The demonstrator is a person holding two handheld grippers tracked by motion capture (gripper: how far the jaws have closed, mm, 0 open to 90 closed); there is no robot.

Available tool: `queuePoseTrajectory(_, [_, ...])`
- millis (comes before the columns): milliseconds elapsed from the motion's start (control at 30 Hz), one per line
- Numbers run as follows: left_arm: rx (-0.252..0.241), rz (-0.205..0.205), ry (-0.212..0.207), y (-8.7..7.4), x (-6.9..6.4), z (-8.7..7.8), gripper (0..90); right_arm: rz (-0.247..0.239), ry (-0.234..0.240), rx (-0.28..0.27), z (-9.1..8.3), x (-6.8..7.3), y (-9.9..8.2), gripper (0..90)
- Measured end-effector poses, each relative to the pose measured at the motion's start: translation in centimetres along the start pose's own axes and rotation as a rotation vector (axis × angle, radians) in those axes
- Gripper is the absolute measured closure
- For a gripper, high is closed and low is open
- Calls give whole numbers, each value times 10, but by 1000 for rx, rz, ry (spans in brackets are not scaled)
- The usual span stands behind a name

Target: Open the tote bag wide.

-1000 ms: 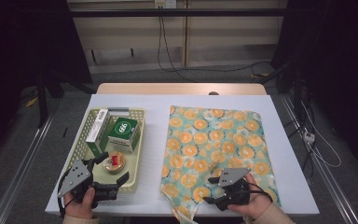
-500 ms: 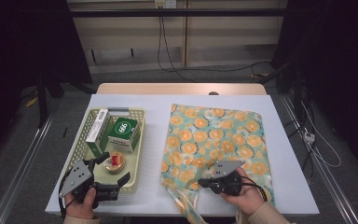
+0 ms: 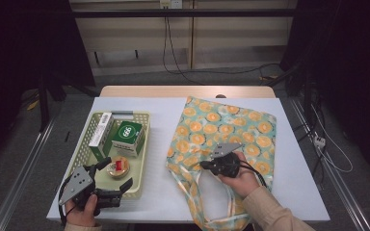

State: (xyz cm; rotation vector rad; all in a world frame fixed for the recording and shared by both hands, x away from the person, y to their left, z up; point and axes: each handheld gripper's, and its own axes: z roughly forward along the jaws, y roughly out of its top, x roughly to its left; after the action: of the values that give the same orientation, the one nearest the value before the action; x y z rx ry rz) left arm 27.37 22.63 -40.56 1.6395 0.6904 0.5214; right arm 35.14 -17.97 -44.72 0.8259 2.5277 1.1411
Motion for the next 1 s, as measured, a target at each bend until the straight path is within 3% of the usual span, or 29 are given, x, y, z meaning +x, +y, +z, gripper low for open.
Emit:
queuePoseTrajectory(233, [2,-3,-5,0,-1,2,21,68,-56,-3,3,-34,6,900])
queuePoseTrajectory(367, [2,-2,-3,0,0,2,21,101,-79,-10,8,-46,12,900])
queuePoseTrajectory(567, [3,-1,-2,-1,1,1,21,108,-89,-4,19,-47,16,900])
queuePoseTrajectory(1000, [5,1,-7,0,0,2,21,125,-88,-17,22,-47,21,881])
